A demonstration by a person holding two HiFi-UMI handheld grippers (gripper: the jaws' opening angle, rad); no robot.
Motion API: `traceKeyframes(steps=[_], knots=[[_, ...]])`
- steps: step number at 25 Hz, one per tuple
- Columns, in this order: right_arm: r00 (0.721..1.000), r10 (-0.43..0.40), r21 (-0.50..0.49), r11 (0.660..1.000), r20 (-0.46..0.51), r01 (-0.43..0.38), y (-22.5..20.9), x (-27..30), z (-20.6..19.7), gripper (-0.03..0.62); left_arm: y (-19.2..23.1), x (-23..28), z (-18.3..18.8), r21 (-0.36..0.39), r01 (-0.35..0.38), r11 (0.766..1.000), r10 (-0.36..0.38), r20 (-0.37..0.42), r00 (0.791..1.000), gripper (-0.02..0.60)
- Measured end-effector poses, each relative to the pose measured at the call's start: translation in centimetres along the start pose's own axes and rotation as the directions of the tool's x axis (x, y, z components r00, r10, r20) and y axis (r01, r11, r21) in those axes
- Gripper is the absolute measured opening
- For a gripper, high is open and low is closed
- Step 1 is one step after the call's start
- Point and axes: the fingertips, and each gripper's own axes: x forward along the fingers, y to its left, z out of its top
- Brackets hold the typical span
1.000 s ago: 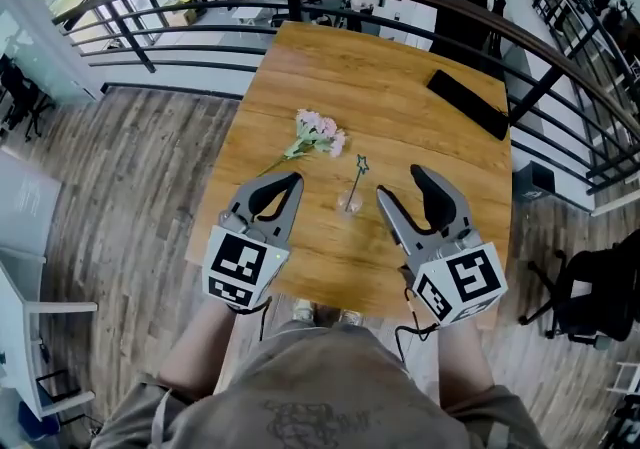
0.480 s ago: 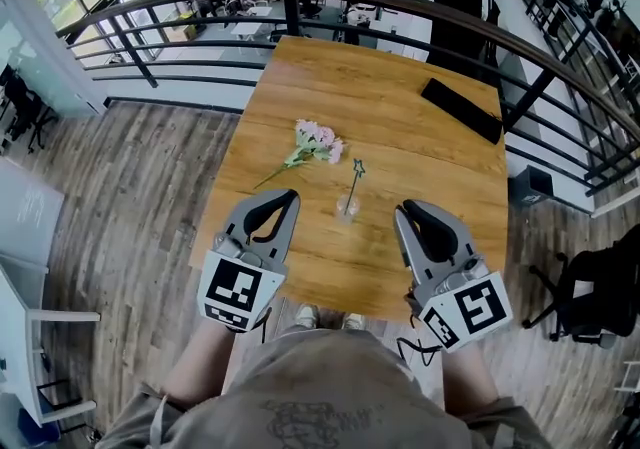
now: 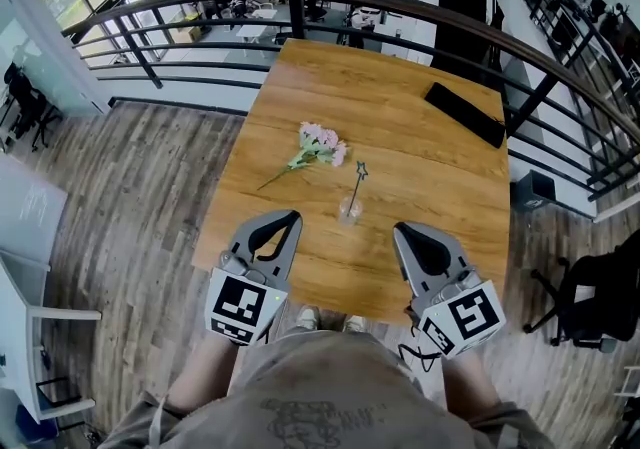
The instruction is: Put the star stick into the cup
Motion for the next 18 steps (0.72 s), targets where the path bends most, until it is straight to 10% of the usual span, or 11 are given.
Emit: traceKeyframes(steps=[18], knots=[[0.999,-0.016,-0.014,1.000,-0.035,0.015,-0.25,-0.35,-0.41,0.031,-0.05,-0.05,0.35,0.014,0.012,1.000,-0.012,-0.005,1.000,0.015]])
